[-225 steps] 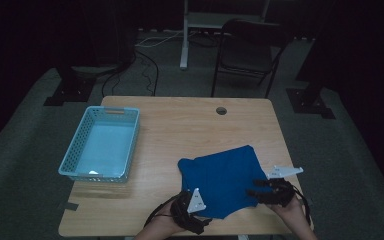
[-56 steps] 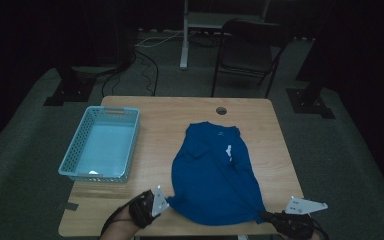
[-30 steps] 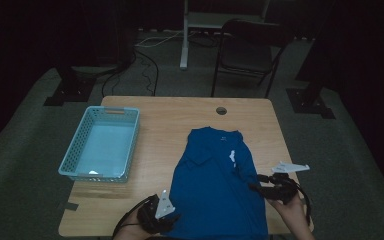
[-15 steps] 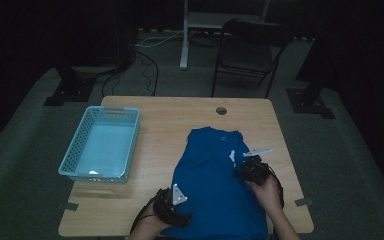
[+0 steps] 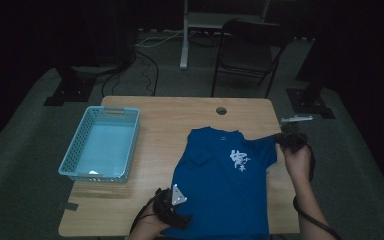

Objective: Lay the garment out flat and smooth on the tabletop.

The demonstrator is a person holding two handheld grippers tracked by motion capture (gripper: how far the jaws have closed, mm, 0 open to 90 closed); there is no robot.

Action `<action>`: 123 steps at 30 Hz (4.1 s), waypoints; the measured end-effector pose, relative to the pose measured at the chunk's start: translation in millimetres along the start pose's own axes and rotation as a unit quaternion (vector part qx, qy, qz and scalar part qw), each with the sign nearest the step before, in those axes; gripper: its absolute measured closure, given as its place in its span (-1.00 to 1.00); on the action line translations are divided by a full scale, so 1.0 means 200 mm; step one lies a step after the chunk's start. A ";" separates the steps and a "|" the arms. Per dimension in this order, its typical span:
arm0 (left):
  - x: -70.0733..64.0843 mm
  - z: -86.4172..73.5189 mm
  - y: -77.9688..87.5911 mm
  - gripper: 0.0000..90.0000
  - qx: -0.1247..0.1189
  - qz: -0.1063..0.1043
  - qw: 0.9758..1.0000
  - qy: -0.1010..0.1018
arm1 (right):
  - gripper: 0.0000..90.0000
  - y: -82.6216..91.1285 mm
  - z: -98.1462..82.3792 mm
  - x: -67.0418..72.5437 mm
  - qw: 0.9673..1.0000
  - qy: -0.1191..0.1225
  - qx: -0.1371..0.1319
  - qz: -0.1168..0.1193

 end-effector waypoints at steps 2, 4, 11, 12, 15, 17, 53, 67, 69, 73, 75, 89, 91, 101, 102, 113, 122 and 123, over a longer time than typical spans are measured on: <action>0.00 0.00 0.00 -0.95 -0.001 0.000 1.000 0.000 | 0.49 -0.03 0.00 -0.13 0.999 -0.040 0.022 -0.028; 0.00 0.00 0.00 -0.95 -0.004 -0.007 1.000 0.000 | 0.33 -0.02 -0.03 -0.19 0.997 -0.066 0.024 -0.033; 0.00 0.02 0.03 -0.95 -0.021 -0.037 0.999 0.032 | -0.01 0.02 -0.24 0.00 0.991 -0.105 0.012 0.078; 0.00 0.03 0.04 -0.95 -0.020 -0.039 0.998 0.033 | -0.10 0.04 -0.28 0.04 0.989 -0.111 0.005 0.100; 0.03 0.06 0.06 -0.94 -0.015 -0.038 0.999 0.028 | -0.50 0.11 -0.40 0.16 0.979 -0.118 -0.005 0.166; 0.05 0.09 0.06 -0.94 -0.016 -0.036 0.999 0.021 | -0.54 0.17 -0.46 0.23 0.975 -0.113 -0.012 0.190; 0.46 0.51 -0.58 0.92 -0.047 0.075 0.995 0.054 | -0.65 0.47 -0.87 0.52 0.962 -0.072 -0.025 0.262; 1.01 0.59 0.01 0.20 -0.057 0.335 0.936 0.094 | -0.65 0.48 -0.85 0.49 0.960 -0.088 -0.031 0.262; 1.03 0.57 0.05 -0.12 -0.049 0.321 0.938 0.122 | -0.65 0.47 -0.85 0.49 0.962 -0.087 -0.031 0.258; 0.91 0.55 0.03 -0.18 -0.046 0.265 0.959 0.090 | -0.65 0.46 -0.79 0.48 0.964 -0.075 -0.028 0.254; 0.83 0.55 0.01 -0.25 -0.057 0.226 0.969 0.083 | -0.65 0.44 -0.73 0.47 0.967 -0.060 -0.030 0.247; 0.48 0.44 -0.30 -0.68 -0.014 0.074 0.995 0.066 | -0.65 0.00 -0.42 0.42 0.989 -0.027 -0.008 0.145; 0.49 0.42 -0.34 -0.83 -0.002 0.083 0.994 0.063 | -0.65 -0.06 -0.43 0.42 0.992 -0.025 0.003 0.124; 0.47 0.33 -0.43 -1.00 0.030 0.064 0.996 0.045 | -0.76 -0.23 -0.48 0.39 0.997 0.006 0.029 0.076; 0.47 0.32 -0.43 -1.00 0.030 0.063 0.996 0.046 | -0.76 -0.24 -0.48 0.39 0.996 0.007 0.030 0.078; 0.52 0.33 -0.45 -1.00 0.022 0.068 0.996 0.054 | -0.76 -0.42 -0.35 0.32 0.996 0.003 0.045 0.075; 0.69 0.39 -0.52 -1.00 0.027 0.093 0.993 0.072 | -0.76 -0.59 -0.22 0.33 0.995 -0.003 0.077 0.063; 0.69 0.39 -0.52 -1.00 0.027 0.093 0.993 0.072 | -0.76 -0.59 -0.22 0.33 0.995 -0.003 0.077 0.063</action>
Point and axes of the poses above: each handheld gripper's, and its own axes: y roughly backward along the jaws, z roughly out of its top, x roughly to its left, the point moved 5 cm from there along -y, roughly forward along the jaws, and after that the axes turned 15 degrees about -x, right-handed, at the moved point
